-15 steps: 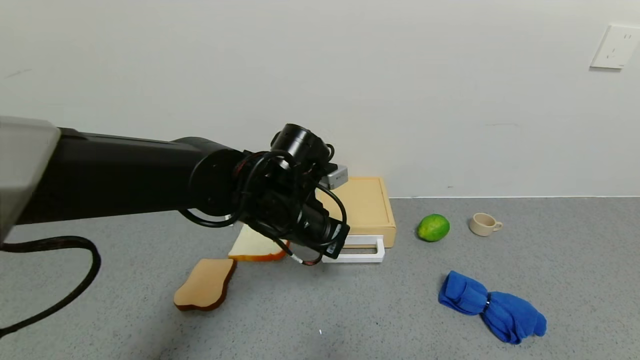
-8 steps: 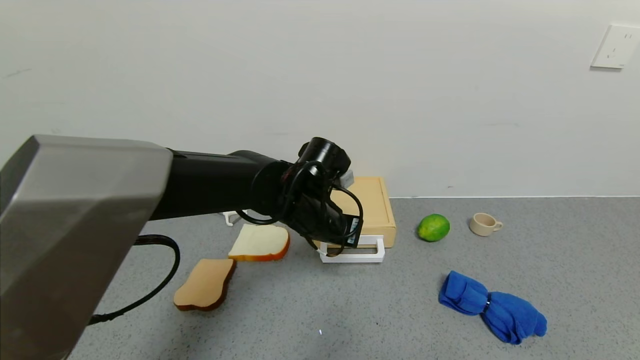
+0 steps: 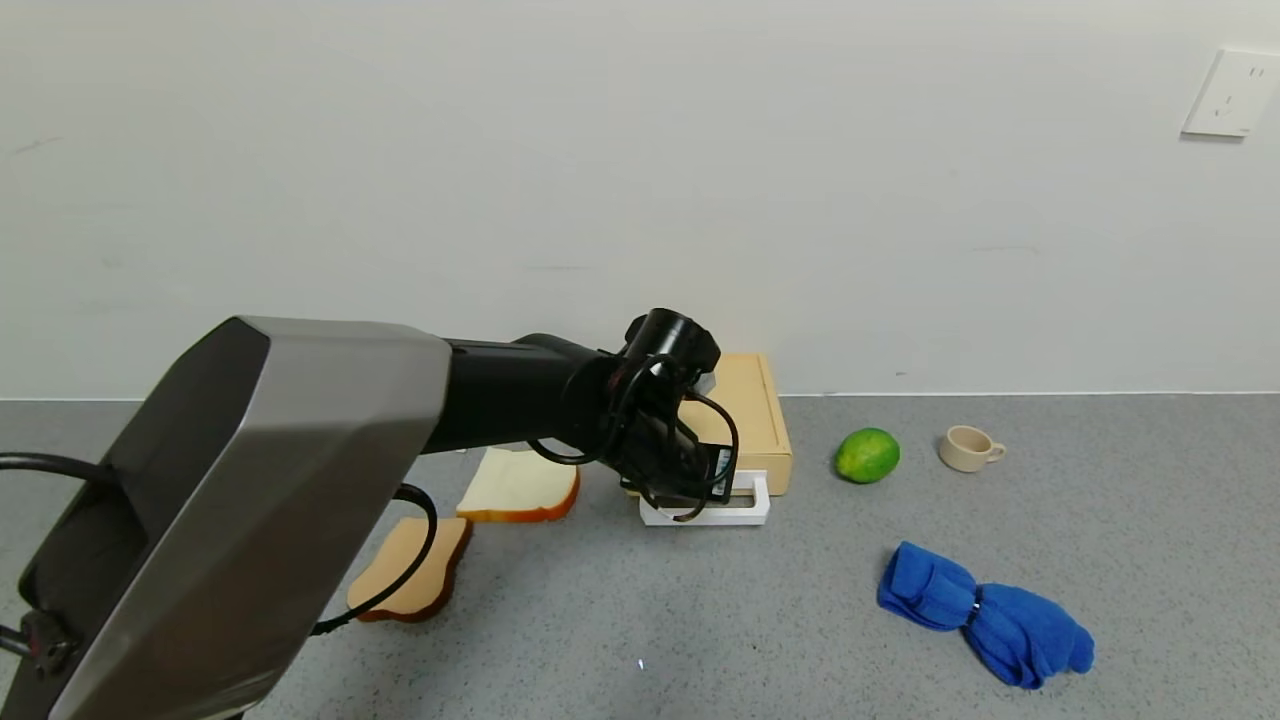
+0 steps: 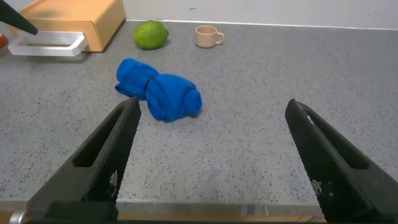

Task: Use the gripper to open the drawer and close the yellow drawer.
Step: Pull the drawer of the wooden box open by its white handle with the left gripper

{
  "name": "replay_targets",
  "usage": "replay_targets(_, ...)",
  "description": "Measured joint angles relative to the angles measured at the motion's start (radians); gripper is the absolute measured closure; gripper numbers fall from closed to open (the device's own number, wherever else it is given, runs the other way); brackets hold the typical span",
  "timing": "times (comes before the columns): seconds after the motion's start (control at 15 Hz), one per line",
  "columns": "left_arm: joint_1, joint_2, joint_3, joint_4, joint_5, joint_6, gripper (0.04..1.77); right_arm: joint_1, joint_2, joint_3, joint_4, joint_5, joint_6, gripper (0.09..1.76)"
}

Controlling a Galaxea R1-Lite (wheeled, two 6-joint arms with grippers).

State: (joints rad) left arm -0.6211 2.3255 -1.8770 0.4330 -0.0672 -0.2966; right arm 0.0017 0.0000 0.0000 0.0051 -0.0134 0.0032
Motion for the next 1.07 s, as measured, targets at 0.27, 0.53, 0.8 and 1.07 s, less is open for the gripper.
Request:
replay_targets(0.27, 0.001, 0.043, -0.044, 0.005, 0.028, -0.07, 1.7, 0.0, 0.0, 0.0, 0.0, 0.0, 0.0, 0.14)
replay_targets(0.53, 0.007, 0.076, -0.073, 0.009, 0.041, -0.124, 1.7, 0.0, 0.0, 0.0, 0.0, 0.0, 0.0, 0.14)
replay_targets(0.8, 0.017, 0.097, -0.086, 0.004, 0.041, -0.134, 1.7, 0.0, 0.0, 0.0, 0.0, 0.0, 0.0, 0.14)
replay_targets(1.07, 0.028, 0.11, -0.092, -0.001, 0.039, -0.138, 1.7, 0.0, 0.0, 0.0, 0.0, 0.0, 0.0, 0.14)
